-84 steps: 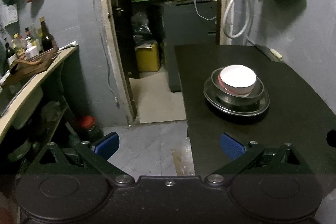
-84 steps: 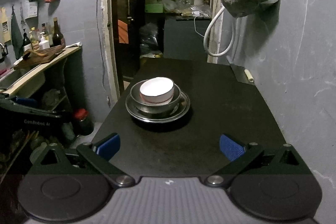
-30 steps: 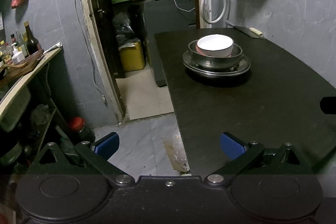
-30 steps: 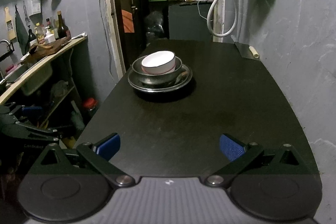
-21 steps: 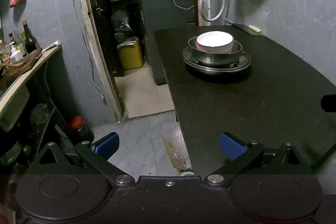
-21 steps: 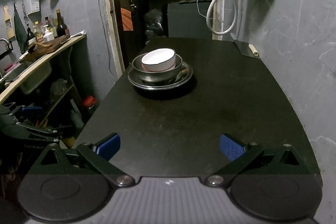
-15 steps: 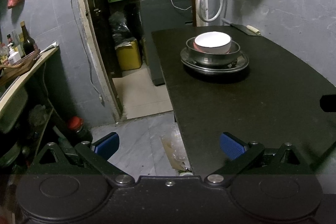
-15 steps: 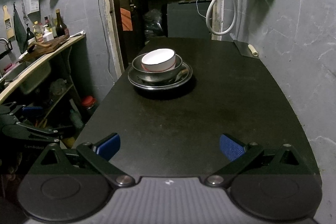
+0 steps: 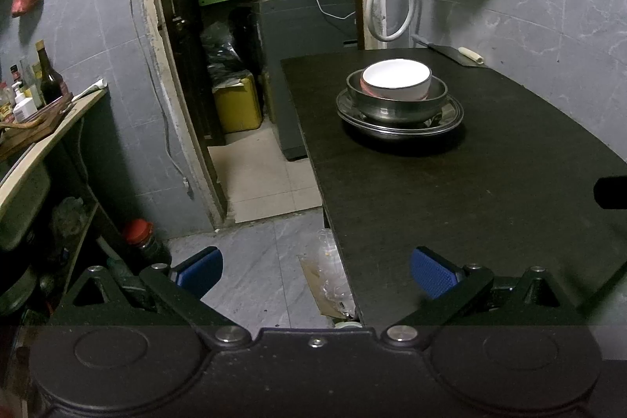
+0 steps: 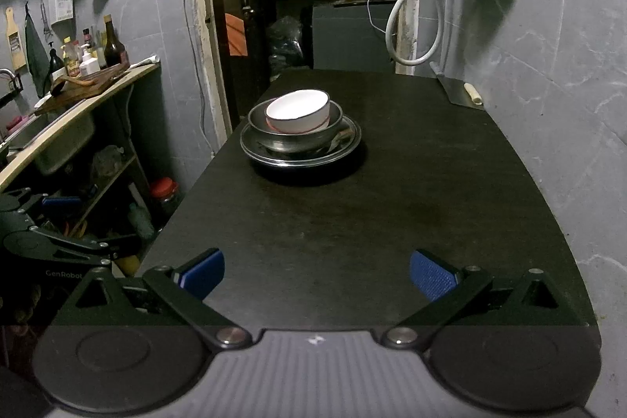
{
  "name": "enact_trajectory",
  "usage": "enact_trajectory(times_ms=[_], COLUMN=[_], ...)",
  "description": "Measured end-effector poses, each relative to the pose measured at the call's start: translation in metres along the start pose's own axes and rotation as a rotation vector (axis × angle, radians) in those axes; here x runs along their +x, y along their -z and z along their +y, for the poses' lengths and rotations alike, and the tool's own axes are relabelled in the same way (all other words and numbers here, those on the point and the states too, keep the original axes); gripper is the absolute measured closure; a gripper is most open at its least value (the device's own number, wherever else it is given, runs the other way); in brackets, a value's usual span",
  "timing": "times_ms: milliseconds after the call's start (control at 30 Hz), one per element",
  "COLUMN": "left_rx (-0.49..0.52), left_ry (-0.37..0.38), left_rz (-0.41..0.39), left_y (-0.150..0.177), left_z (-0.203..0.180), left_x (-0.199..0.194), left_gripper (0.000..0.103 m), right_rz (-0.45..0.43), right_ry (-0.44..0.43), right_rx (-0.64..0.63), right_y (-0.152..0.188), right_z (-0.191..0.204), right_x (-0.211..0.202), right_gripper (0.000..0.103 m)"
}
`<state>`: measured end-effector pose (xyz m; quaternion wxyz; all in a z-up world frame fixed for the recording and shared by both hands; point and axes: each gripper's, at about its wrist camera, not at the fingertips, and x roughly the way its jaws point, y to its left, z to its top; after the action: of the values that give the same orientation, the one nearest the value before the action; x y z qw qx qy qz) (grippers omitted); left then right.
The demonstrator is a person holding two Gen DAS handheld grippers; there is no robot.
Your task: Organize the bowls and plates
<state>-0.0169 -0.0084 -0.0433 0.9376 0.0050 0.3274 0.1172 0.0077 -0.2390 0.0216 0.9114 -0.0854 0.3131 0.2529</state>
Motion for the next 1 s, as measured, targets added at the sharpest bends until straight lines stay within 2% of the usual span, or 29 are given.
enact_trajectory(times_ms=[1000], left_rx=[0.011], left_ry=[0.01], left_rz=[0.005], left_y=[0.001], left_z=[-0.0001], left_x=[0.0022], left_gripper=[0.001], right_rz=[0.01], right_ry=[-0.002], right_rx=[0.0], right_y=[0.0034], right_z=[0.0018], right_x=[0.0052], right_gripper=[0.0])
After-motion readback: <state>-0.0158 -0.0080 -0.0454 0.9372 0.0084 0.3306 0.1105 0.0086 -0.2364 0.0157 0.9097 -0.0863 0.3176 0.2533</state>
